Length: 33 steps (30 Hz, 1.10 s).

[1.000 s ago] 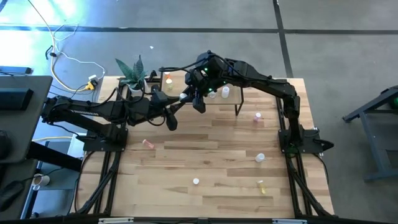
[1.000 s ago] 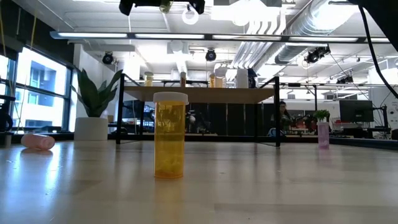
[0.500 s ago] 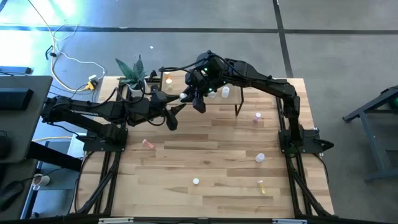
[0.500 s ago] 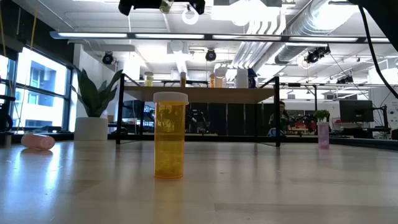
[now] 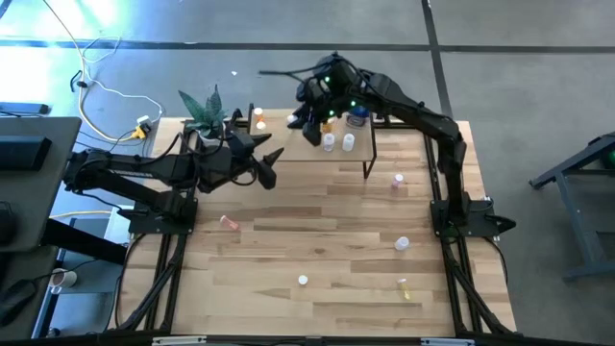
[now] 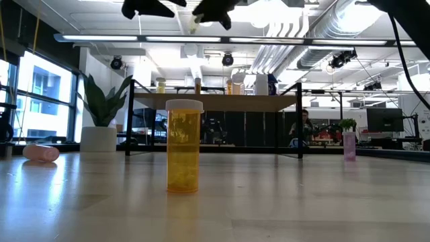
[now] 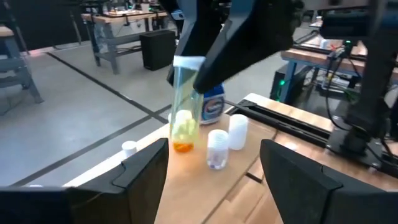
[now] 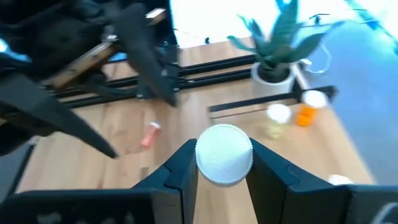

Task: Pick and place medicine bottles onto shelf by color
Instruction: Put the top yellow pill bottle on the shelf

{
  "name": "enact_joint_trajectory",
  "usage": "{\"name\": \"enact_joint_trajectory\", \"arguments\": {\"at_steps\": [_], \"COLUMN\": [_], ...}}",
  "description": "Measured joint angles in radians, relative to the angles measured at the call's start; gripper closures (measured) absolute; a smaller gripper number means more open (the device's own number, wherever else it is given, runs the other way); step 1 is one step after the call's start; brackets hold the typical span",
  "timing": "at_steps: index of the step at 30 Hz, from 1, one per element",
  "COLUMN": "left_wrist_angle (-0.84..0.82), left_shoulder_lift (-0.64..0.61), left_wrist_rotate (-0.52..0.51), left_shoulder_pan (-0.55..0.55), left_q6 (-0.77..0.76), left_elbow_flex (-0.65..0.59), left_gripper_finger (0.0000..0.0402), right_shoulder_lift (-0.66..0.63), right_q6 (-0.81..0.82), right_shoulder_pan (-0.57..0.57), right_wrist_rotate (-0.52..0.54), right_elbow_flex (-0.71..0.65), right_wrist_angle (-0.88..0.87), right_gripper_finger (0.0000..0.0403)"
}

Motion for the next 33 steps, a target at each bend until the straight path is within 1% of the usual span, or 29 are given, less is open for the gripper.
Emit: {"name": "enact_joint_trajectory", "arguments": {"at_steps": [9,16,22,30,33], "left_wrist_angle": [0.0,0.001,0.001,0.001,0.001], "left_shoulder_lift": [0.0,0.0,0.0,0.0,0.0], "left_wrist_rotate": [0.005,0.019,0.064,0.065,0.061], "left_shoulder_pan": [0.074,0.128,0.176,0.195,0.195], "left_q6": [0.0,0.0,0.0,0.0,0.0], "left_elbow_flex": [0.0,0.0,0.0,0.0,0.0], "left_gripper_finger": [0.0165,0.0165,0.0165,0.0165,0.0165], "right_shoulder_lift": [0.0,0.012,0.044,0.097,0.12], "right_q6": [-0.066,-0.122,-0.129,-0.168,-0.171], "right_shoulder_pan": [-0.129,-0.2,-0.221,-0.218,-0.218], "right_wrist_rotate": [0.001,0.003,0.008,0.01,0.033], "right_elbow_flex": [0.0,-0.009,-0.035,-0.035,-0.035], "right_wrist_angle": [0.001,0.028,0.044,0.024,0.014], "right_gripper_finger": [0.0304,0.0304,0.0304,0.0304,0.0304]}}
